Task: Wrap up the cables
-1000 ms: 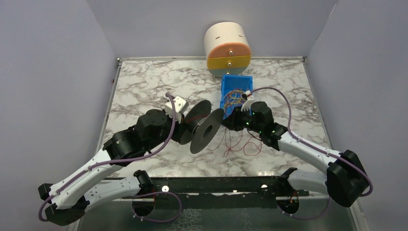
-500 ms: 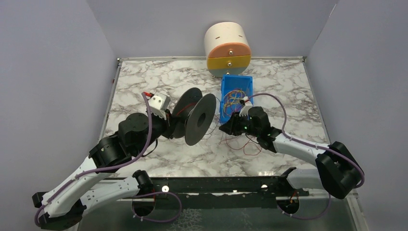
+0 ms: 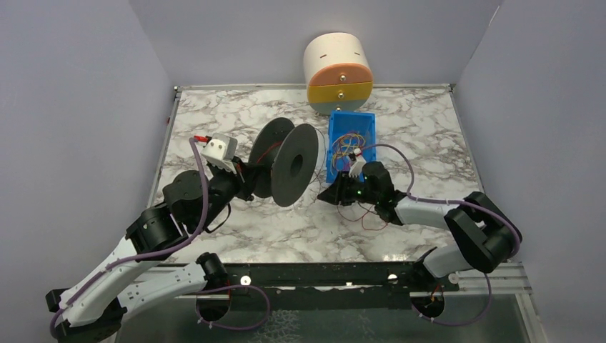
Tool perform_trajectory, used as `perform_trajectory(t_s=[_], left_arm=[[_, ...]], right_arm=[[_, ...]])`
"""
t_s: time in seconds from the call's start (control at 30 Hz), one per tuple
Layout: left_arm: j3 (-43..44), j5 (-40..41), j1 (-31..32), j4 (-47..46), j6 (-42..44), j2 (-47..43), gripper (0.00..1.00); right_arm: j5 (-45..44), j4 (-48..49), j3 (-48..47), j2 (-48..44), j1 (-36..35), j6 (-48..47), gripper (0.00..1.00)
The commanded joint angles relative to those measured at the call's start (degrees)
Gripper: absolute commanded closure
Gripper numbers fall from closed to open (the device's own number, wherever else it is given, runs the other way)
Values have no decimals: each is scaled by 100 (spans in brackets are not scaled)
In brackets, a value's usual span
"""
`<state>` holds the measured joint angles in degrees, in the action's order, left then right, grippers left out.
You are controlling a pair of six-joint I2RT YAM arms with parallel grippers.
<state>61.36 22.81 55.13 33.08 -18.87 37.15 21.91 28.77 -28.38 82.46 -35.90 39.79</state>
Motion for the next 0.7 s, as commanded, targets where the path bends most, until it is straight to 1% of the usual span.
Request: perform_trajectory(t_s=[0.0,0.17,0.33,0.5,0.67], left_arm=[[31,241,-12,-842,-160,-121,100],[61,206,-11,-894,-152,-91,100],[106,206,-11,-887,-117,-117,100],[162,222,-16,-882,-93,-154,100],[267,200,-11,-838,-6,-161,100]], right_arm=[[228,556,135,249,-37,83,59],[212,728,141,445,-79,-49,53],[78,657,127,350,-90,-406,47],[-29,627,215,369,-101,-490,46],[-221,436,306,77,-97,-519,46]])
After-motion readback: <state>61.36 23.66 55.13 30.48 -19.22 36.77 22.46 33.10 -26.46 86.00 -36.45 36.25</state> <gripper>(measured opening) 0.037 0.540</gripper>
